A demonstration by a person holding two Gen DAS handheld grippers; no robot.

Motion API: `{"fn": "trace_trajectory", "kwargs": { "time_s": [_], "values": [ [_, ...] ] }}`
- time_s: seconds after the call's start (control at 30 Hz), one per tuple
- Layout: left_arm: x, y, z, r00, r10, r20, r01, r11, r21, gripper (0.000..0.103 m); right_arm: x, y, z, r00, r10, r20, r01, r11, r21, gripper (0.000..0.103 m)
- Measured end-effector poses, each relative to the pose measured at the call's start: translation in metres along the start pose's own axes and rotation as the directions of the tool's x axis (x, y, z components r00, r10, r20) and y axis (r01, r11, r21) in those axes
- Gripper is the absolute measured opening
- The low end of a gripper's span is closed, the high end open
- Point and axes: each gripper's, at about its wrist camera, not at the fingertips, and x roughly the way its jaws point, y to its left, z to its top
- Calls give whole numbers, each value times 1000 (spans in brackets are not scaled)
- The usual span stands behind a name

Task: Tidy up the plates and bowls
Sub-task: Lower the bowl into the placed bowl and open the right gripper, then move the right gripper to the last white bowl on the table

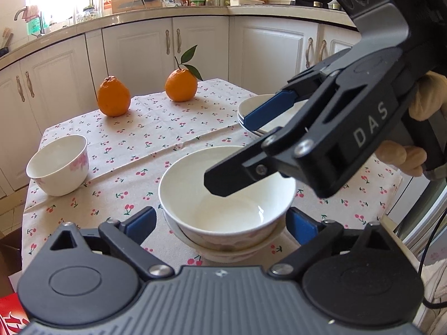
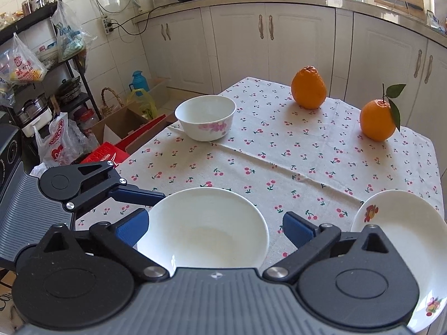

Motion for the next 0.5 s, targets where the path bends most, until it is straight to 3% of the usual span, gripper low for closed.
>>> {"fn": "trace_trajectory", "kwargs": {
  "time_s": [0.3,0.5],
  "values": [
    [-26,5,-8,1000,28,11,-28,1000,5,99,0,7,-1,1000,2,-3,-2,1000,-7,103],
    [-45,17,-13,996,85,39,-85,996,0,99,-1,17,7,1000,-22,3,22,1000,-22,103]
  ]
}}
